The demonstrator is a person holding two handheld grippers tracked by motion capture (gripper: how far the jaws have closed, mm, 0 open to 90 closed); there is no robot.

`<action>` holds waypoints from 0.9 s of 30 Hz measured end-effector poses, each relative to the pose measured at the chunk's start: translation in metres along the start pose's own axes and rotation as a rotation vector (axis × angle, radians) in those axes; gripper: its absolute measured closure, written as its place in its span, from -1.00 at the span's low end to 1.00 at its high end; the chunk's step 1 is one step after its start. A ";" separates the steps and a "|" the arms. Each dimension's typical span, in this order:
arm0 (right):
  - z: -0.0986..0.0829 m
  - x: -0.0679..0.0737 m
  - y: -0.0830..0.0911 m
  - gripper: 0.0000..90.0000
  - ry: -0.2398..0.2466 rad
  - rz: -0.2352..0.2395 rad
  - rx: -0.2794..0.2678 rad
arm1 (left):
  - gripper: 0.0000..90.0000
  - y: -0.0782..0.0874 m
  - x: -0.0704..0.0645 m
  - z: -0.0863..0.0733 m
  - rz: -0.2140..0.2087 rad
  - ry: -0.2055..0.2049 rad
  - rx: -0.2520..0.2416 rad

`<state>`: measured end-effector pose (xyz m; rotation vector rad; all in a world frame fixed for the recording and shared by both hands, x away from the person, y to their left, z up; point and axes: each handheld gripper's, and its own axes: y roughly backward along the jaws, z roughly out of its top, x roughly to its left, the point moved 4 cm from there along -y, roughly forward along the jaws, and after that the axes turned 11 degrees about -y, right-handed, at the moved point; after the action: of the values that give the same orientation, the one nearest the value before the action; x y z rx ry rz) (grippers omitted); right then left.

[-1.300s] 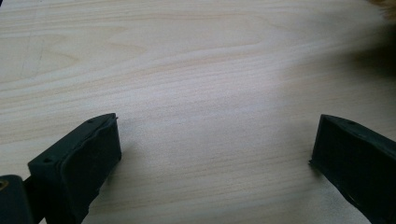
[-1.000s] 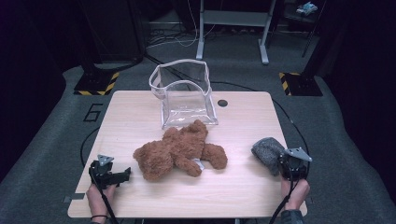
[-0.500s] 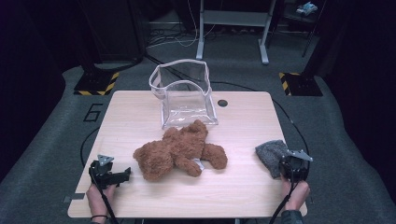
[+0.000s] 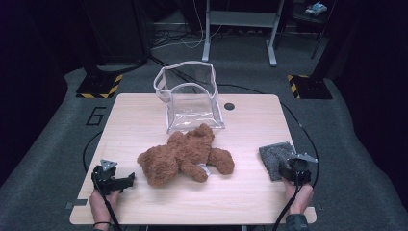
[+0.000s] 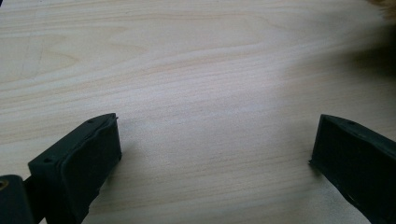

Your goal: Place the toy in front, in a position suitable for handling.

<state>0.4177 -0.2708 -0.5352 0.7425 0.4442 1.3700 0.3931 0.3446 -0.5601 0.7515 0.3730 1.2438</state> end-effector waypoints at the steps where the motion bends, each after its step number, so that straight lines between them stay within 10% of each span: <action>1: 0.001 0.001 0.003 -0.17 -0.011 0.008 0.002 | -0.98 0.000 0.000 0.000 0.000 0.000 0.000; 9: 0.008 0.014 0.024 -0.65 0.044 0.139 0.004 | -0.98 0.000 0.000 0.000 -0.002 0.002 0.002; 27: 0.002 0.086 0.039 -0.90 0.221 0.369 0.038 | -0.80 0.011 0.006 -0.001 -0.018 0.058 -0.050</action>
<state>0.4064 -0.1856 -0.4952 0.7303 0.5248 1.8046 0.3861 0.3521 -0.5525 0.6689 0.3934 1.2554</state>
